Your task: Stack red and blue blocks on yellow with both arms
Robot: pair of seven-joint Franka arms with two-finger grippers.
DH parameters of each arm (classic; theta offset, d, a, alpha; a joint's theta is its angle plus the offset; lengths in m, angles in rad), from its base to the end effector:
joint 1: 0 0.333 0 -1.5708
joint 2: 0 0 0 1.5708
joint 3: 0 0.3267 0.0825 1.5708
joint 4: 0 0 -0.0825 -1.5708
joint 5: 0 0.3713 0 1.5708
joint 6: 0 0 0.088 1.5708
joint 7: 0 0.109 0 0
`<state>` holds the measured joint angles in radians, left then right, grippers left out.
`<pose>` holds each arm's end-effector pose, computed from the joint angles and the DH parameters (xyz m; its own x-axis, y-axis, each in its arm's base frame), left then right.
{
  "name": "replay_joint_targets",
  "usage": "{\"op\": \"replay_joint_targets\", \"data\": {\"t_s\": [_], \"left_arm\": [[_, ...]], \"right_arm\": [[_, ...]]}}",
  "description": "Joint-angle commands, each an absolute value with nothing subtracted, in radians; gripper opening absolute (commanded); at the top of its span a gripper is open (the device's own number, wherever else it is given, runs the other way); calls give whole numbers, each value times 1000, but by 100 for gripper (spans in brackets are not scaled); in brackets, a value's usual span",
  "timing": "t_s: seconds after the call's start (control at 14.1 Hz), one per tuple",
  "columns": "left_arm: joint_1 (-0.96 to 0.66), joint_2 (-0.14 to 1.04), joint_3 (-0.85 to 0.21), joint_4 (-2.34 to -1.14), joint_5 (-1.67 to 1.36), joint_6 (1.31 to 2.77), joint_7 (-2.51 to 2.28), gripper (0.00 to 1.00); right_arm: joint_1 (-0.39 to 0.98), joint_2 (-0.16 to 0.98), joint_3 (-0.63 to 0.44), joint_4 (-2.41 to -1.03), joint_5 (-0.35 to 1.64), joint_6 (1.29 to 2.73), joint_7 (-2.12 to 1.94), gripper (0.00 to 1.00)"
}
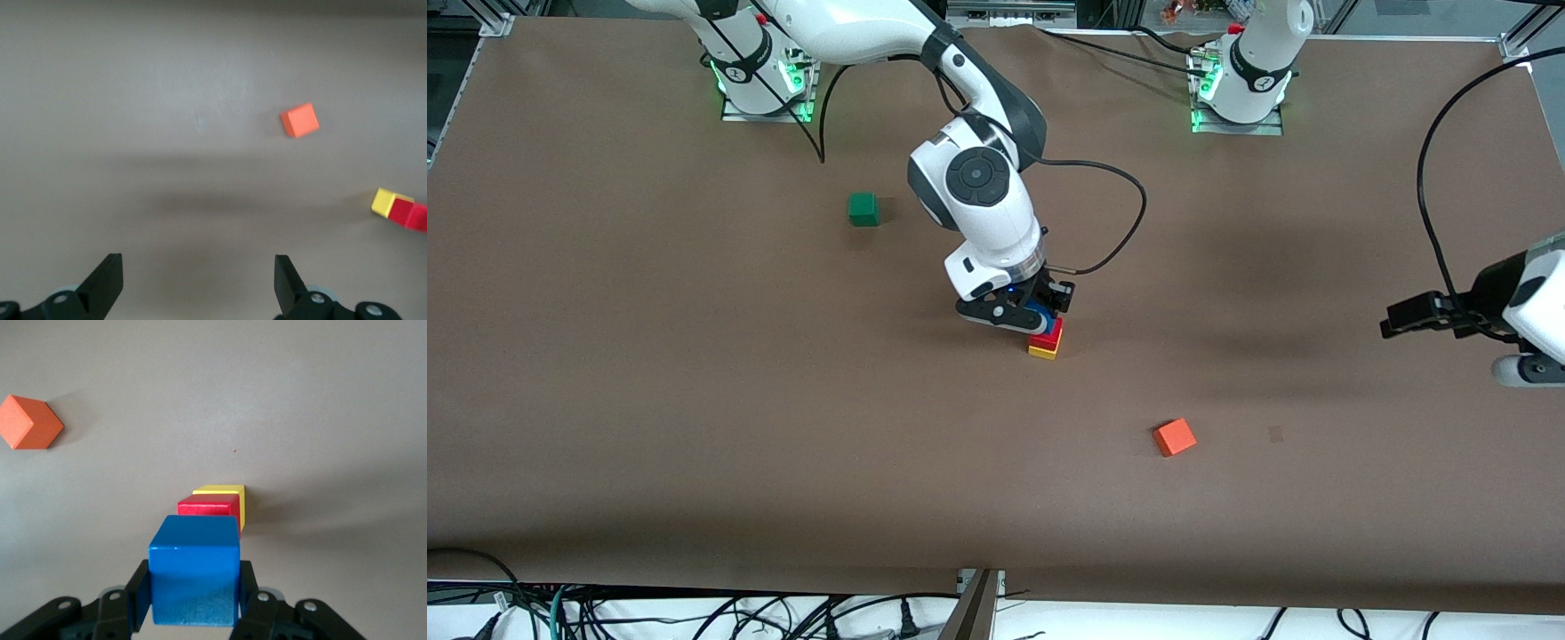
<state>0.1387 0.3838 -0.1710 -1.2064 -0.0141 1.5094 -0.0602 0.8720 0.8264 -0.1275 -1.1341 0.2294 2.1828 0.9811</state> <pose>0.6495 0.0003 0.5675 0.9962 0.0343 -0.0800 0.0402 -0.9965 0.0731 0.5454 0.5594 0.3452 0.9555 -0.2941 0.0247 -0.2789 -0.9271 -0.2503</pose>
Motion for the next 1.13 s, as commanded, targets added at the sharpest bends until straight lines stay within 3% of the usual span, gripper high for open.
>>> {"op": "replay_joint_targets", "data": {"t_s": [0.0, 0.28, 0.5, 0.78, 0.92, 1.06], "left_arm": [[137, 331, -169, -1230, -20, 1441, -38, 100], [106, 212, -143, -1374, -17, 1443, -38, 100], [-13, 175, -26, -1417, -15, 1443, -38, 100], [-44, 85, 25, -1555, -17, 1514, -25, 100], [-43, 75, 25, -1578, -17, 1526, -26, 100], [-22, 100, 23, -1566, -29, 1525, -23, 100]], "right_arm": [[890, 865, -137, -1094, 218, 2198, 1006, 48], [891, 884, -137, -1094, 212, 2232, 1015, 49], [891, 888, -137, -1094, 212, 2238, 1017, 52], [891, 888, -135, -1094, 198, 2246, 1015, 71], [891, 888, -137, -1094, 198, 2246, 1015, 100], [888, 882, -138, -1094, 199, 2241, 1011, 100]]}}
